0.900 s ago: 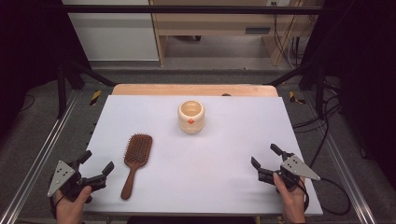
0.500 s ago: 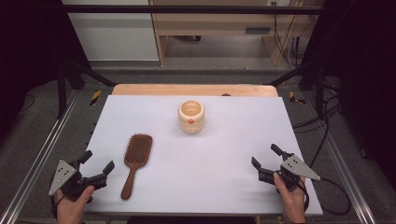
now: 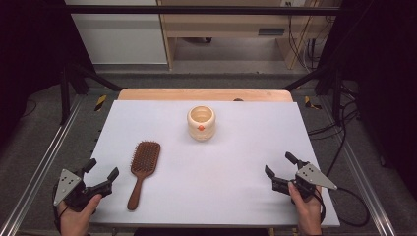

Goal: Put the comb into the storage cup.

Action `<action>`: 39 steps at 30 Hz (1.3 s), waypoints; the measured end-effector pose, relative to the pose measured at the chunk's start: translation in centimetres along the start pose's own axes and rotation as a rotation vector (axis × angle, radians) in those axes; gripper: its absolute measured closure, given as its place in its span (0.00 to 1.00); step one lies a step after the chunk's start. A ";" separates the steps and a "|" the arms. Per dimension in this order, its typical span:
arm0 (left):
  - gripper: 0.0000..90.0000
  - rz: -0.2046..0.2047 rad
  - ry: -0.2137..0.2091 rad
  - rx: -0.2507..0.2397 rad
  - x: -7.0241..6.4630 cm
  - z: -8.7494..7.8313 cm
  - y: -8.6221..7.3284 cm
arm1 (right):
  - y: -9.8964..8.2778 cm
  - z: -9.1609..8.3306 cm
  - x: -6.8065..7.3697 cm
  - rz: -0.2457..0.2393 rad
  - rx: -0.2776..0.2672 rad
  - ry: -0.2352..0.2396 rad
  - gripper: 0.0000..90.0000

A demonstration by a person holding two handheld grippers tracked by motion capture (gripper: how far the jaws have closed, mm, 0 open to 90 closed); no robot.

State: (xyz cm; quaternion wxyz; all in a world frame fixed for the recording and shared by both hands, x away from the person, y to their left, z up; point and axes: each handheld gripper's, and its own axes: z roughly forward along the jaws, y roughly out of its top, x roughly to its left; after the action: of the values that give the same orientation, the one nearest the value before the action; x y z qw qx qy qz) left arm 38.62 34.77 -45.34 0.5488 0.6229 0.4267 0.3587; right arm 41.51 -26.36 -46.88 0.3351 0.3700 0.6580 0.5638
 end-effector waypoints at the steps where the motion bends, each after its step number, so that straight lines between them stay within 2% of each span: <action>1: 0.17 -0.003 0.003 -0.002 0.0 0.0 0.0 | 0.0 0.0 0.0 0.001 0.000 0.001 0.13; 5: 0.20 -0.007 0.013 0.001 0.2 -0.1 0.0 | 0.0 0.0 0.0 0.004 -0.001 -0.001 0.13; 8: 0.27 0.004 0.037 0.014 0.2 -0.2 0.0 | 0.0 0.0 0.0 0.002 0.001 0.002 0.13; 16: 0.36 -0.015 0.034 0.042 0.2 -0.2 -0.1 | 0.0 0.0 0.0 0.004 0.003 -0.001 0.13; 21: 0.49 -0.019 0.008 0.070 -0.3 -0.1 0.0 | 0.0 0.0 0.0 0.004 0.005 -0.001 0.13; 22: 0.49 -0.014 -0.001 0.075 -0.4 -0.1 0.0 | 0.0 0.0 0.0 0.004 0.006 -0.002 0.13; 25: 0.61 -0.007 -0.030 0.092 -1.2 0.0 0.2 | 0.0 0.0 0.0 0.005 0.008 -0.003 0.13; 29: 0.70 0.003 -0.052 0.105 -1.7 0.1 0.2 | -0.1 0.0 0.0 0.002 0.009 -0.004 0.13; 37: 0.83 0.027 -0.103 0.115 -3.0 0.4 0.5 | -0.1 0.1 0.0 0.005 0.011 -0.004 0.13; 39: 0.86 0.039 -0.130 0.132 -3.6 0.5 0.5 | -0.1 0.1 0.0 0.004 0.012 -0.004 0.13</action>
State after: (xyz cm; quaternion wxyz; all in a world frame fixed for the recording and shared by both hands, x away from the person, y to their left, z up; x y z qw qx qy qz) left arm 37.81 31.18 -44.86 0.5261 0.6877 0.4007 0.2995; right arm 41.56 -26.36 -46.97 0.3333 0.3743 0.6598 0.5598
